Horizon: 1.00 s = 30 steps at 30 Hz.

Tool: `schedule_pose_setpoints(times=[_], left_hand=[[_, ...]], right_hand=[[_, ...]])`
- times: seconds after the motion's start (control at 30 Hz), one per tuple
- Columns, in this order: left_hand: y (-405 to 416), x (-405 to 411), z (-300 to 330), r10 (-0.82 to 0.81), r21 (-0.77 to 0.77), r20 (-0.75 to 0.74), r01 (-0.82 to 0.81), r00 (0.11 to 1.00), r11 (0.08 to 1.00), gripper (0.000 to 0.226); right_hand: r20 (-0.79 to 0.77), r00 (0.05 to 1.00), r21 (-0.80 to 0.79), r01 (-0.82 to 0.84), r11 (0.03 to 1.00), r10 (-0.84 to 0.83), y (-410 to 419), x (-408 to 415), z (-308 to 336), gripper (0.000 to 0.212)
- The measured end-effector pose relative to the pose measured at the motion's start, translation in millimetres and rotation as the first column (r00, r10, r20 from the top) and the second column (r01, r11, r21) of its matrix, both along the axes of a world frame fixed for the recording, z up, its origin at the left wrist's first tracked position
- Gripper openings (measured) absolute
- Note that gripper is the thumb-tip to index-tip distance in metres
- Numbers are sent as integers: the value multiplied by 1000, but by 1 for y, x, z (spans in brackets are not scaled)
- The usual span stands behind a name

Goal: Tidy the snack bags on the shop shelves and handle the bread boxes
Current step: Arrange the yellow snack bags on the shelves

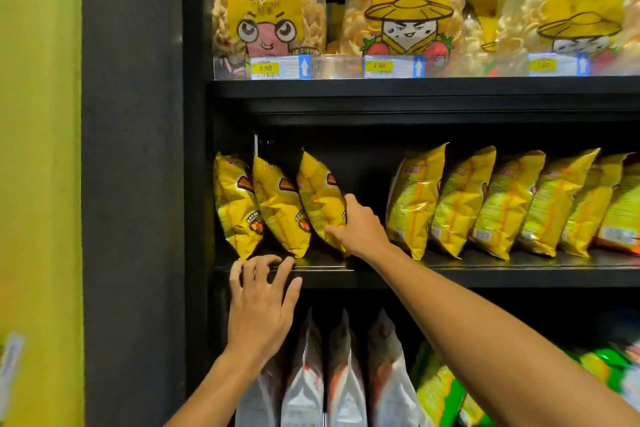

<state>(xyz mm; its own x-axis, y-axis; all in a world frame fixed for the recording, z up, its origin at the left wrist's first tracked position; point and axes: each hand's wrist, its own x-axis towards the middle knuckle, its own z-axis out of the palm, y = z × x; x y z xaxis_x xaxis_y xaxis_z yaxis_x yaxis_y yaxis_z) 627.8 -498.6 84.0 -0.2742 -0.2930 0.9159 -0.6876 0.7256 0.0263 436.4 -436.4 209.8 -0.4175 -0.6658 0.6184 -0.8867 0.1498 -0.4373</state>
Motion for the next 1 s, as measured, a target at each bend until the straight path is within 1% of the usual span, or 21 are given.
schedule_pose_setpoints(times=[0.07,0.17,0.23,0.3,0.33,0.43,0.5,0.57,0.63,0.7,0.73,0.77,0.83,0.87,0.93,1.0], left_hand=[[0,-1,0,-3,2,0,3,1000,1000,49],[0,-1,0,-10,23,13,9,1000,1000,51],[3,1,1,-40,53,10,40,999,998,52],[12,5,4,-124,100,-26,126,992,987,51],[21,7,6,-183,114,-67,190,981,975,51],[66,17,5,-377,110,-205,404,903,908,49],[105,24,0,-524,149,-286,577,802,803,47],[144,29,-8,-629,236,-371,725,683,647,49],[172,29,-23,-682,316,-438,811,585,493,54],[194,27,-40,-686,398,-543,867,485,298,70],[201,27,-51,-664,430,-597,879,450,209,76],[207,28,-62,-633,459,-633,875,446,157,77],[223,34,-76,-527,537,-677,834,514,124,70],[230,38,-81,-457,546,-720,833,523,92,65],[235,43,-99,-322,486,-827,874,462,6,46],[234,50,-113,-201,428,-889,902,411,-51,47]], right_hand=[[-9,999,-92,-34,995,34,16,-1,-2,64],[-68,991,-260,-130,957,116,53,4,-8,72],[-98,985,-351,-168,921,142,83,10,-15,76],[-83,986,-423,-165,891,143,116,16,-23,77],[-69,986,-451,-169,876,154,133,20,-27,77],[-49,981,-500,-188,846,189,186,34,-45,76],[-64,984,-513,-173,841,164,217,45,-61,78],[-96,986,-499,-165,851,135,239,55,-82,82],[-126,985,-457,-160,875,115,250,64,-110,85],[-147,984,-424,-156,892,102,253,72,-141,85],[-146,984,-422,-159,893,106,252,78,-158,83],[-137,984,-429,-161,889,112,251,84,-174,81],[-127,984,-432,-169,886,126,247,98,-204,75],[-126,982,-407,-183,895,144,246,105,-219,75],[-119,971,-311,-235,921,208,245,118,-248,80],[-115,955,-236,-292,927,272,247,129,-271,77]])
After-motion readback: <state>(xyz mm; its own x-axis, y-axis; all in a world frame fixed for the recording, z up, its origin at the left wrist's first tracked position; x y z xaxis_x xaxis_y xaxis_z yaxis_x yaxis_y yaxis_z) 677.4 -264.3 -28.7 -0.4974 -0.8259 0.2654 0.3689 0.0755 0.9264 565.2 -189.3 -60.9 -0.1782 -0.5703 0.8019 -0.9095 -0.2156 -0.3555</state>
